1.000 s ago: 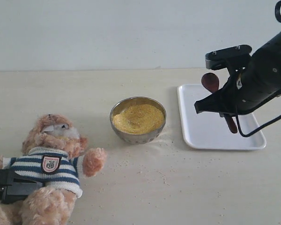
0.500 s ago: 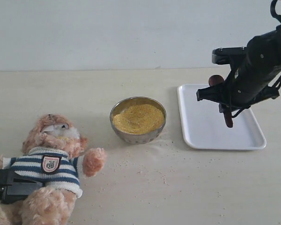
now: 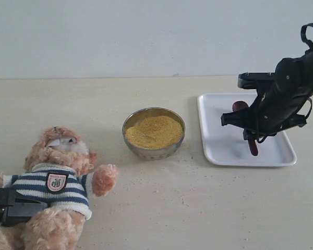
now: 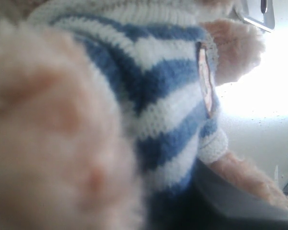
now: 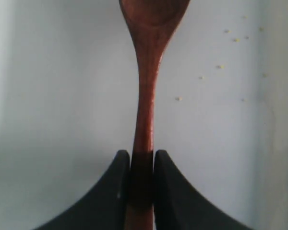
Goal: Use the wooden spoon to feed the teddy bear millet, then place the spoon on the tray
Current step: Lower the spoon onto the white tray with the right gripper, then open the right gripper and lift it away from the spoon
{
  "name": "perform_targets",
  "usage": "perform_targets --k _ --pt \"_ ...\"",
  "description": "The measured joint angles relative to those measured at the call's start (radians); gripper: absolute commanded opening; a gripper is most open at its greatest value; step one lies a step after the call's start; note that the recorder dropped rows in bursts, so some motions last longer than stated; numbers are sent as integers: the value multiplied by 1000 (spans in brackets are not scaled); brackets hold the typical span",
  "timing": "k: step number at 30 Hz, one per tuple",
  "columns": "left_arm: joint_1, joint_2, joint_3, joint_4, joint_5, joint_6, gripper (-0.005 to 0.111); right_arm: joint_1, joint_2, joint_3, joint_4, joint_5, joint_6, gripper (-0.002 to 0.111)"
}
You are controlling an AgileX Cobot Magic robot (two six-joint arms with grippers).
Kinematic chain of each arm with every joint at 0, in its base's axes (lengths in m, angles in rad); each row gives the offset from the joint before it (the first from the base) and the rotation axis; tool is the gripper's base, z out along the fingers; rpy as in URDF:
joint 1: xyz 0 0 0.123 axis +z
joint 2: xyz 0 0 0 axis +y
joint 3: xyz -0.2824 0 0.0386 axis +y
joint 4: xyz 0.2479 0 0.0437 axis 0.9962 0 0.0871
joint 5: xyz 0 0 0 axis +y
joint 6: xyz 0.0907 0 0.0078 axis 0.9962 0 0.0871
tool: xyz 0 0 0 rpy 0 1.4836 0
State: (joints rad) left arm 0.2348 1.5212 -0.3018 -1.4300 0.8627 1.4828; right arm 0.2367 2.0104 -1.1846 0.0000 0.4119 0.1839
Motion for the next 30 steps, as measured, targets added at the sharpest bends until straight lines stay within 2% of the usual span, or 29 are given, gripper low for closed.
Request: perform_targets --k 6,8,23,30 --pt "0 0 0 0 0 0 7 0 22 0 0 -34 -8 29" --pt "0 0 0 0 0 0 7 0 24 0 0 -41 -18 34" --pt "0 0 0 0 0 0 7 0 -74 0 15 -80 -61 34" --pt "0 0 0 0 0 0 7 0 -243 156 15 -138 -80 34"
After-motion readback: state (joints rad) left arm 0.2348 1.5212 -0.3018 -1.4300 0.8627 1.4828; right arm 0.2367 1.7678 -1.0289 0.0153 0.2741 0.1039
